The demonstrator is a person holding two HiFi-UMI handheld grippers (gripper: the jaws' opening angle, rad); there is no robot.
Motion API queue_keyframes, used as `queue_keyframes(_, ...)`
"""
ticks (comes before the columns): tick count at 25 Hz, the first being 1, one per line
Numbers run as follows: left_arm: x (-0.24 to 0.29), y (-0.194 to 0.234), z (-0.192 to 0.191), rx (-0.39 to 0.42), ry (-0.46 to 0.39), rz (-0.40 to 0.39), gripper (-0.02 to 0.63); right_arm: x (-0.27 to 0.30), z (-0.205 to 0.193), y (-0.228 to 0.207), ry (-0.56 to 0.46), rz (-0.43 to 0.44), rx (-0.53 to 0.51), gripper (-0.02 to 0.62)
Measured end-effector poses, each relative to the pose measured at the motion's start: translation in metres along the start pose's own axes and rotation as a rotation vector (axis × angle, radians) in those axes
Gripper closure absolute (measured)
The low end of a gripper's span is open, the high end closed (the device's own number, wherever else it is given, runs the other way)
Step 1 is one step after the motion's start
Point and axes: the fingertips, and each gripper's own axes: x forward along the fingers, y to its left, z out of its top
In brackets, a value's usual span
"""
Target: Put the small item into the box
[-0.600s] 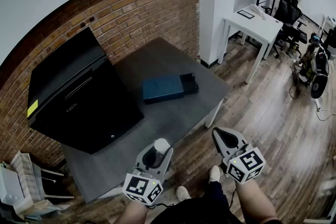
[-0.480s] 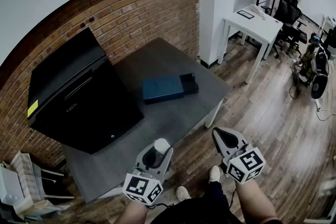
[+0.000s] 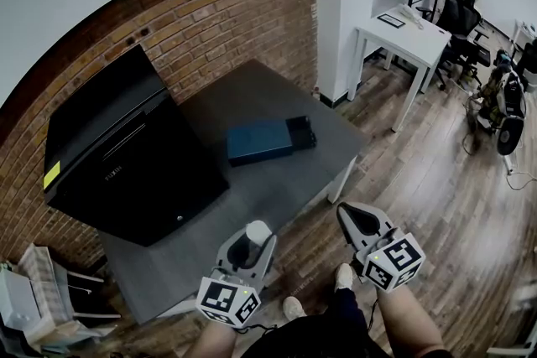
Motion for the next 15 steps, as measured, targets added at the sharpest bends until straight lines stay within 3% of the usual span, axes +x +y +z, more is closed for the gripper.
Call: queue_keyframes(15,0.030,-0.013,0.005,-0.007,0.018,0.021,0.410,0.003,0.007,-0.033,0.008,0.047,0.012,0.577)
